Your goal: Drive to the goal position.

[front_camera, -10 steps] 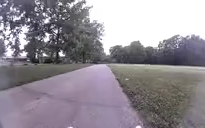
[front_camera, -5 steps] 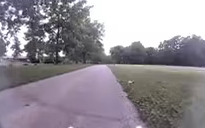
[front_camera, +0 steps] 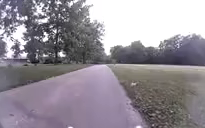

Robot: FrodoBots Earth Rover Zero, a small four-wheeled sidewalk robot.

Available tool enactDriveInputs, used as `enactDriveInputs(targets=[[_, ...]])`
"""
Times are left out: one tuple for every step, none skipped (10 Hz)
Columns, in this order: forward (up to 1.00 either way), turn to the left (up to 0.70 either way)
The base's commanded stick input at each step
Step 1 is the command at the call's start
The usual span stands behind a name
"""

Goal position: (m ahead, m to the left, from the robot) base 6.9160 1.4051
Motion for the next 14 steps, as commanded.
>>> enactDriveInputs(targets=[[0.70, -0.09], [0.70, -0.09], [0.70, -0.10], [0.70, -0.03], [0.70, 0.00], [0.70, 0.00], [0.70, 0.00], [0.70, 0.00], [0.70, 0.00], [0.70, 0.00], [0.70, 0.00], [0.70, 0.00], [0.70, 0.00], [0.70, 0.00]])
